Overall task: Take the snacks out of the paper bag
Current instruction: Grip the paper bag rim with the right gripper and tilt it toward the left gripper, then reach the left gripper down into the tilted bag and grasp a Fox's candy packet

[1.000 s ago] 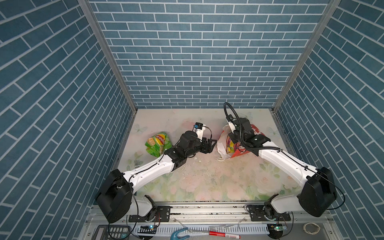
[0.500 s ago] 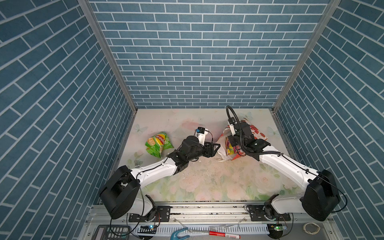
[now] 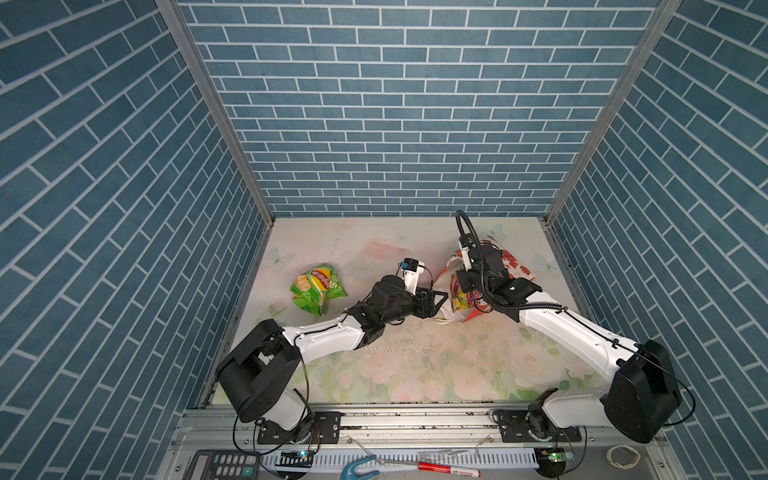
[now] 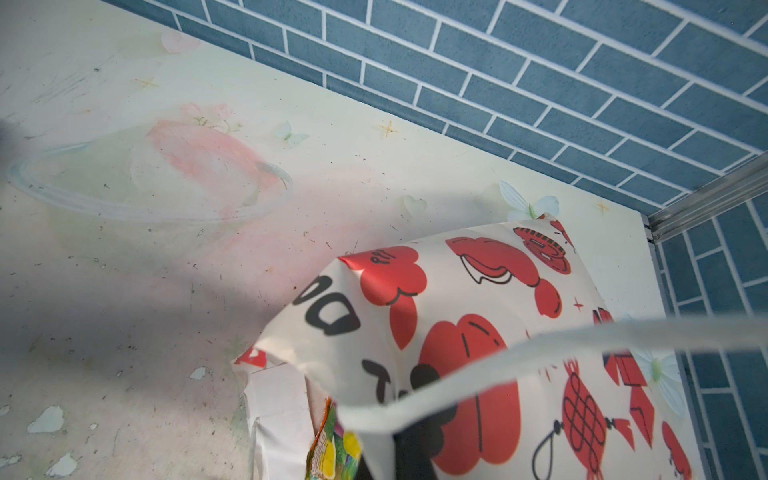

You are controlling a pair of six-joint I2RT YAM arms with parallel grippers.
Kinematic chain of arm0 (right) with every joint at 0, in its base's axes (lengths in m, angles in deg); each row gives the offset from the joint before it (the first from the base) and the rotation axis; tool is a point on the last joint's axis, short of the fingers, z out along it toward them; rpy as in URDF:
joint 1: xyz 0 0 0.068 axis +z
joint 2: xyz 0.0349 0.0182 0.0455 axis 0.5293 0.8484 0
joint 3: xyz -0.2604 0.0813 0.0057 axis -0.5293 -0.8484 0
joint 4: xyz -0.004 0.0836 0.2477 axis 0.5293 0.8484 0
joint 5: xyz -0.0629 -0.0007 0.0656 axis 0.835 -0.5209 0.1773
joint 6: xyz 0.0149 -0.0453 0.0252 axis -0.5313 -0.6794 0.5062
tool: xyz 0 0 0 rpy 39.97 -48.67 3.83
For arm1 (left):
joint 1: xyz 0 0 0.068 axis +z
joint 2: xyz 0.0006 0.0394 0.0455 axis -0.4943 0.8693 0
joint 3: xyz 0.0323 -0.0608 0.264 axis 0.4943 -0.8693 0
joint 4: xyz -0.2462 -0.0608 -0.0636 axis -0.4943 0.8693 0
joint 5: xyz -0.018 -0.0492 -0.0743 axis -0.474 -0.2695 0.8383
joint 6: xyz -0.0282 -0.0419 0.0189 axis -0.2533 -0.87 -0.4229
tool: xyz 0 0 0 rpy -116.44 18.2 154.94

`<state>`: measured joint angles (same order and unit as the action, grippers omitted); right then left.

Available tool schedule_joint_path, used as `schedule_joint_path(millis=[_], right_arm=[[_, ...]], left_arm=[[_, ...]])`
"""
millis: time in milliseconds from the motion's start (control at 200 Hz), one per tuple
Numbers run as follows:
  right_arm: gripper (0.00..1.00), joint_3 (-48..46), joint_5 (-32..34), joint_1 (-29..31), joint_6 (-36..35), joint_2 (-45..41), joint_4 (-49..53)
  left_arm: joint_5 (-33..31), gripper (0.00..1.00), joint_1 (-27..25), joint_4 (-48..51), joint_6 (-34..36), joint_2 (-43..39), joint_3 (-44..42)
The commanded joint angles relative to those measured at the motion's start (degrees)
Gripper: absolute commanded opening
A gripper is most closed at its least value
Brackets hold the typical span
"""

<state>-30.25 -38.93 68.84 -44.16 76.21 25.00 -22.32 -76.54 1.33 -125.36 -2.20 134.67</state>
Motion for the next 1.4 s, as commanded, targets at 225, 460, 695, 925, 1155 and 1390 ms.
schedule_joint_path(millis=[225,460,695,925,1155,1390], right_arm=[[0.00,1.0,-1.0,0.5,8.6,-3.9,0.8],[0.00,0.0,-0.2,0.5,9.8,-6.8,1.5],[0.00,0.5,-0.4,0.5,11.5,-6.6,0.5],[0.00,1.3,-1.2,0.5,13.0,-4.2,0.7],[0.00,0.8,-1.7,0.4,14.0,-4.4,0.3],[0.00,1.3,-2.5,0.4,14.3,-4.4,0.5]], left_arm=[[-4.5,0.67,-0.3,-3.3,2.2,3.5,3.1],[-6.6,0.63,-1.9,-10.9,5.5,8.1,4.1],[-7.9,0.61,-3.7,-18.0,8.9,11.4,1.9],[-6.5,0.59,-5.1,-21.0,11.7,14.8,2.5],[-5.9,0.58,-6.3,-23.5,13.5,19.2,3.4],[-4.4,0.58,-7.0,-24.5,15.9,22.6,5.0]])
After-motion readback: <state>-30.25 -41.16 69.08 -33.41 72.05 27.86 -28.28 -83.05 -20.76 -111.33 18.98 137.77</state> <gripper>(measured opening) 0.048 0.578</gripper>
